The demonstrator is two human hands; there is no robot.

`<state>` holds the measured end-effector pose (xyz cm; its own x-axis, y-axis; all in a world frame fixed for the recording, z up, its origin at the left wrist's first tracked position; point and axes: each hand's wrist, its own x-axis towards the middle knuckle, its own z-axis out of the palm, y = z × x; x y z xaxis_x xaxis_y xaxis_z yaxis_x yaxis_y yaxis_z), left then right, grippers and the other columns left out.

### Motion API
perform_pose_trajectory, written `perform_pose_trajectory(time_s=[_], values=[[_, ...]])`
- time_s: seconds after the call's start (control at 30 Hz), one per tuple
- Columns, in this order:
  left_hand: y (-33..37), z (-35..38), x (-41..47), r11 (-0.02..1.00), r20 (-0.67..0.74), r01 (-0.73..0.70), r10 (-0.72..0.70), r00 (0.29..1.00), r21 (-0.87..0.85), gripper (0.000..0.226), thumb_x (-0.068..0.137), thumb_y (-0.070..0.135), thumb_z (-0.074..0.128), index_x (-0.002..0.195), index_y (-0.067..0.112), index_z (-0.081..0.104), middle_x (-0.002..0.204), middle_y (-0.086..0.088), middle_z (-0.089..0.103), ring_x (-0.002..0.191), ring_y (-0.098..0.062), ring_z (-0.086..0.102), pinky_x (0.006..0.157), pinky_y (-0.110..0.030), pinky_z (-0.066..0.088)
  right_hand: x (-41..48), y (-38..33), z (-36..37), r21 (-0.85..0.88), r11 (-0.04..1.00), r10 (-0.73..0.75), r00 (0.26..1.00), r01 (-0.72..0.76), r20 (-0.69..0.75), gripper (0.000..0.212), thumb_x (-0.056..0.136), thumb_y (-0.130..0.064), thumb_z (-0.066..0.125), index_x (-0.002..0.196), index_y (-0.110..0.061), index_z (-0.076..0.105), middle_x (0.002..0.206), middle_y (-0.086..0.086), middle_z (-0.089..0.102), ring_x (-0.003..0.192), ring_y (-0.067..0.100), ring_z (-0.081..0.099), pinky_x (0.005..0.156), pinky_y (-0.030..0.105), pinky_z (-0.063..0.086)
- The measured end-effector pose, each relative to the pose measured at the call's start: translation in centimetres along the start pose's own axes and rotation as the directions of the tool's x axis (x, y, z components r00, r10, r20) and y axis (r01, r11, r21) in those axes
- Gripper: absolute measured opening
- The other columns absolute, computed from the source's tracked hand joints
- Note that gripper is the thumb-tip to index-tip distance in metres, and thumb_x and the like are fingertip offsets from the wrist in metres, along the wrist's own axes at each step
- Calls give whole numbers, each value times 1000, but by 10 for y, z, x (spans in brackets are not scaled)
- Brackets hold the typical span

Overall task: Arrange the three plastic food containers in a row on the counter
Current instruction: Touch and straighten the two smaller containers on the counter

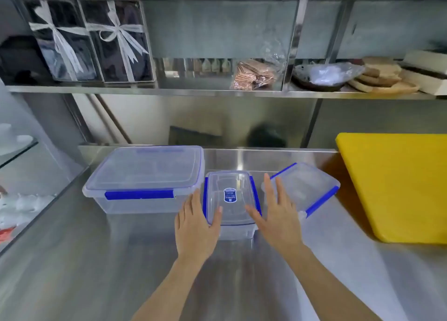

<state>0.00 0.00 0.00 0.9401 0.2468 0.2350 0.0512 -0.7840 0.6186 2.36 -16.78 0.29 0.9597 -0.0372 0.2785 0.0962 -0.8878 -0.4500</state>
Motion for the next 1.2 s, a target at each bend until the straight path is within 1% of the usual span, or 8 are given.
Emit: perform_pose_trajectory(time_s=[0.1,0.23,0.37,0.53,0.7,0.97,1.1,1.2], values=[[-2,10,-3,983,68,128,-120,991,-130,70,85,52,47,141,22,15,143,-5,41,126,-25,45,102,-43,41,-5,7,14,111,993,35,998,-40,49,90,72,-78,23,147,-31,7,155,4,24,133,24,42,98,41,48],[-3,19,-5,935,202,269,-224,953,-233,66,87,44,50,138,21,15,142,-5,39,117,-29,52,89,-46,46,-12,20,31,250,965,44,985,-85,164,86,78,-61,52,146,-35,6,146,-2,37,122,18,51,92,39,51],[-8,27,-2,930,212,294,-249,945,-221,55,89,34,52,134,20,25,134,-11,44,113,-29,54,90,-44,49,-13,22,38,313,940,60,968,-137,243,71,77,-58,55,138,-36,26,134,-3,50,119,18,53,95,41,49],[-12,33,3,943,248,269,-218,944,-195,40,92,32,46,129,20,36,122,-14,48,93,-22,52,85,-37,48,-7,22,48,217,963,97,957,-159,272,61,84,-52,51,137,-28,31,134,1,47,117,20,54,93,38,51],[-13,41,12,948,251,258,-208,945,-186,46,95,30,40,139,21,29,128,-12,47,110,-25,53,94,-39,47,2,22,53,201,960,134,952,-193,274,58,84,-52,51,134,-28,32,132,0,48,115,20,55,92,39,52],[-14,49,19,961,261,261,-231,937,-86,49,94,36,40,140,26,25,141,-6,42,121,-25,50,96,-39,47,12,23,51,146,975,125,960,-165,249,59,85,-52,50,134,-24,33,129,3,49,110,23,58,89,42,54],[-5,47,18,985,69,144,-151,986,94,43,90,30,51,130,16,40,133,-9,50,121,-26,44,101,-39,41,11,29,45,114,976,167,971,-188,170,47,87,-50,48,122,-19,44,119,2,58,102,21,62,83,37,56],[24,50,20,999,-65,-38,36,997,-31,32,84,16,62,114,10,55,115,-12,62,108,-31,53,94,-44,45,14,38,35,84,965,246,968,-249,45,36,90,-44,45,113,-17,47,91,1,64,85,22,66,76,41,58]])
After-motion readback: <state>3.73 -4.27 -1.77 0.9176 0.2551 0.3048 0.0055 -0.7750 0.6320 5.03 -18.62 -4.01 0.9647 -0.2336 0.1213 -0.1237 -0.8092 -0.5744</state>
